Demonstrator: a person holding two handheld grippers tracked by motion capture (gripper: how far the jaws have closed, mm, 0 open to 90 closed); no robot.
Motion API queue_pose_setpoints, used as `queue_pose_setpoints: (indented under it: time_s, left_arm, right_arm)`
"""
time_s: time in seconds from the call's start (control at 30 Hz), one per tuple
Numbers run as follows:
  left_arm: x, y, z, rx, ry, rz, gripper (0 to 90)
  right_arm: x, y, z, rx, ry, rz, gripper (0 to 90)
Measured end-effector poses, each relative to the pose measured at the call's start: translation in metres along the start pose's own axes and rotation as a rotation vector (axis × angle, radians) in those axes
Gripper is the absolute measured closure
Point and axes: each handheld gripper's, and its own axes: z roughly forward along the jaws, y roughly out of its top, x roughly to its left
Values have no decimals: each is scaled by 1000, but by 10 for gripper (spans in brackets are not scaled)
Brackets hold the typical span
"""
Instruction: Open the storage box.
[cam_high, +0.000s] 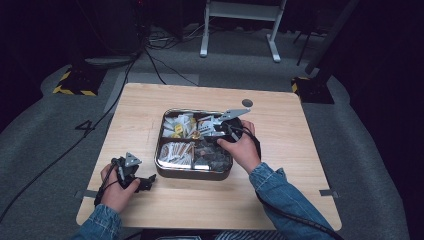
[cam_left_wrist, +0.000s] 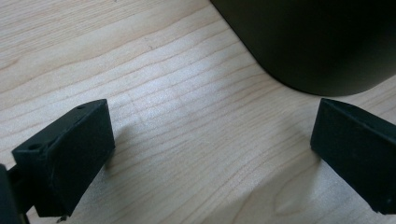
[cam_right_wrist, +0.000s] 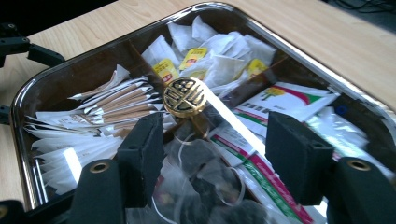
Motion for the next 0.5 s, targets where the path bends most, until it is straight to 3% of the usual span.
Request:
queue_pose_setpoints:
  time_s: [0.17, 0.2, 0.5]
  left_arm:
    - [0, 2, 2, -2, -1, 4, 0]
    - [0, 2, 2, -2, -1, 2, 0]
    - [0, 3, 2, -1, -1, 4, 0]
  right_arm:
    - [3, -2, 17, 17, 20, -12, 362]
    - [6, -1, 23, 11, 13, -17, 403]
    - [10, 4, 40, 5, 18, -8, 435]
